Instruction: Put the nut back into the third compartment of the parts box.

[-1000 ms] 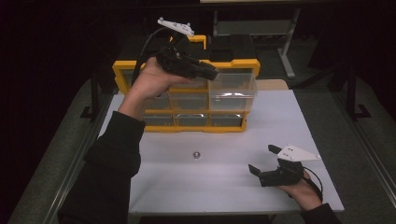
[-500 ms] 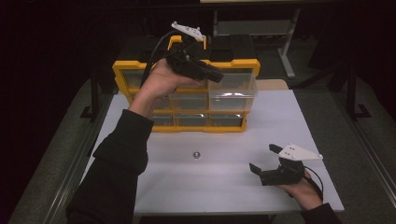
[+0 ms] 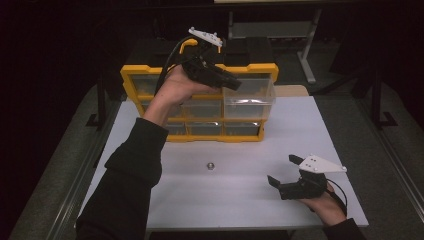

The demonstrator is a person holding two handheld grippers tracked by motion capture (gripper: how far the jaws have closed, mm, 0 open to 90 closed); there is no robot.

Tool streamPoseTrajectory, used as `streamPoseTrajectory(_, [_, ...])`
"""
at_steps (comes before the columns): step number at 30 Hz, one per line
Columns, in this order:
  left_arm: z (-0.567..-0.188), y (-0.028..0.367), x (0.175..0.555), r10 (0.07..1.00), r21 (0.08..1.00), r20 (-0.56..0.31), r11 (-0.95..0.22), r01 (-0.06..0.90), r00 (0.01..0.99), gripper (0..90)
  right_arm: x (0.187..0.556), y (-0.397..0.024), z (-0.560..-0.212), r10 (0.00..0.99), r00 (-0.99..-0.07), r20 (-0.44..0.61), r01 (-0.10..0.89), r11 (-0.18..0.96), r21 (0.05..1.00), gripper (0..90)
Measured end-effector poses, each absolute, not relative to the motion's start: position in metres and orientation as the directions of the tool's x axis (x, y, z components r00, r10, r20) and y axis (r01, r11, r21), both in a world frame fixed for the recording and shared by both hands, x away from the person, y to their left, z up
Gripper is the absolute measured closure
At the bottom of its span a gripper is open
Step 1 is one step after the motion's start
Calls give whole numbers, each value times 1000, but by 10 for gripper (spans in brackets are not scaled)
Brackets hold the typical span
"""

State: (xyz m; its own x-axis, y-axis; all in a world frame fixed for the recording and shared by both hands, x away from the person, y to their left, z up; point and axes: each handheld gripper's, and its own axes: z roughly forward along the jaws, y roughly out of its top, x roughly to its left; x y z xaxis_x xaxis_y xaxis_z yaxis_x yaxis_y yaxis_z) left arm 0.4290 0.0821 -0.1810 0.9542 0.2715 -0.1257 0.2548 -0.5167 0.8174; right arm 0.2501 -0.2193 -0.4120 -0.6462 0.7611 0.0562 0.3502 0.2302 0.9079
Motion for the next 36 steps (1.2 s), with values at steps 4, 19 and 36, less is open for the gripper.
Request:
streamPoseTrajectory(4, [-175,87,425,248,829,-135,-502,247,959,873,251,-220,-412,761,-646,54,348,231,908,0])
streamPoseTrajectory(19, [-158,131,405,270,853,-120,-463,239,955,900,250,-217,-413,760,-648,55,355,237,904,0])
streamPoseTrajectory(36, [-188,163,387,338,854,-93,-457,249,937,749,248,-218,-412,761,-647,49,348,237,907,0])
